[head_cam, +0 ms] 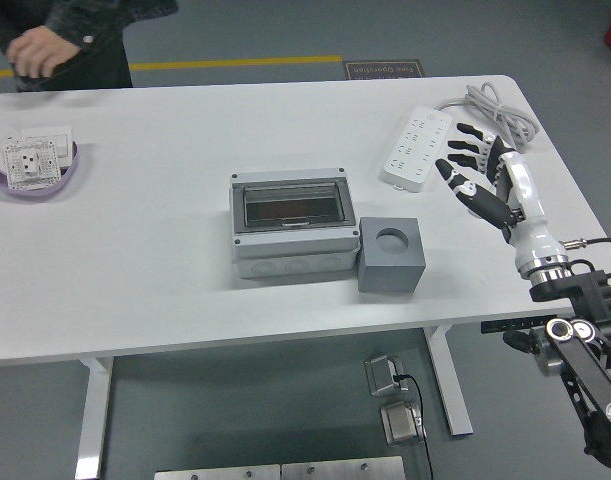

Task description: Pick up the cylinder from the cube,place it in the box,flap close box

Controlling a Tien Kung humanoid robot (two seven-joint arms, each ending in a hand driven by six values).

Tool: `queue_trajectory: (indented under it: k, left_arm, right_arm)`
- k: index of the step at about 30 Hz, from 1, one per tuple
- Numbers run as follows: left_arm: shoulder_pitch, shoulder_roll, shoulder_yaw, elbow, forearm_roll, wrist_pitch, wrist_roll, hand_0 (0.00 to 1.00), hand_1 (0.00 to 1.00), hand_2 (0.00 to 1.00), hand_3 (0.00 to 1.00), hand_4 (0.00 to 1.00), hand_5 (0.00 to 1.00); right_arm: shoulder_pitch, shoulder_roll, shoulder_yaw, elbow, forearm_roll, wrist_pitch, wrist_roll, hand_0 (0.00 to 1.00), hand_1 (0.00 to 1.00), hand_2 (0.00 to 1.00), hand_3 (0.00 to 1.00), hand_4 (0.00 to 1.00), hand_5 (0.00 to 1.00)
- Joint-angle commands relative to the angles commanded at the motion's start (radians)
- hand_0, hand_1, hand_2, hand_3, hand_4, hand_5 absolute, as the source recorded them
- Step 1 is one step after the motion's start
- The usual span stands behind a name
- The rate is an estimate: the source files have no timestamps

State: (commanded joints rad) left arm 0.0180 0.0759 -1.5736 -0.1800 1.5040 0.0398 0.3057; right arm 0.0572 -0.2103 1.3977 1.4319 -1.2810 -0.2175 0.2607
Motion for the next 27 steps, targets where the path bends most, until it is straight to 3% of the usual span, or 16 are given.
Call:
queue_trajectory:
  k: [4, 12, 15, 16, 27]
  left_arm:
    - [-0.005, 0.004, 0.003, 0.0, -0.002, -0.001, -0.004, 0.694, 0.685, 0.687, 0.809, 0.734, 0.362]
    - [-0.013, 0.016, 0.009, 0.0, -0.009, -0.003, -0.008, 0.694, 0.685, 0.687, 0.809, 0.734, 0.363]
    - [-0.016, 0.02, 0.011, 0.0, -0.009, -0.004, -0.009, 0.694, 0.685, 0.687, 0.809, 0.734, 0.363]
    - [-0.017, 0.022, 0.011, 0.0, -0.008, -0.004, -0.01, 0.694, 0.685, 0.687, 0.809, 0.735, 0.365]
    - [-0.014, 0.031, 0.036, 0.0, -0.02, -0.008, -0.022, 0.694, 0.685, 0.687, 0.81, 0.735, 0.367]
  right_arm:
    - [-0.01, 0.006, 0.07, -0.026, 0.101, -0.005, 0.032, 0.734, 0.653, 0.688, 0.705, 0.784, 0.404]
    - [-0.012, 0.036, 0.081, -0.059, 0.291, 0.029, 0.089, 0.689, 0.634, 0.674, 0.661, 0.778, 0.408]
    - [-0.013, 0.04, 0.094, -0.061, 0.314, 0.035, 0.093, 0.689, 0.634, 0.674, 0.661, 0.778, 0.408]
    - [-0.015, 0.039, 0.1, -0.062, 0.32, 0.036, 0.094, 0.676, 0.629, 0.674, 0.665, 0.829, 0.444]
    - [-0.045, 0.046, 0.079, -0.089, 0.381, 0.049, 0.12, 0.683, 0.634, 0.681, 0.676, 0.809, 0.41]
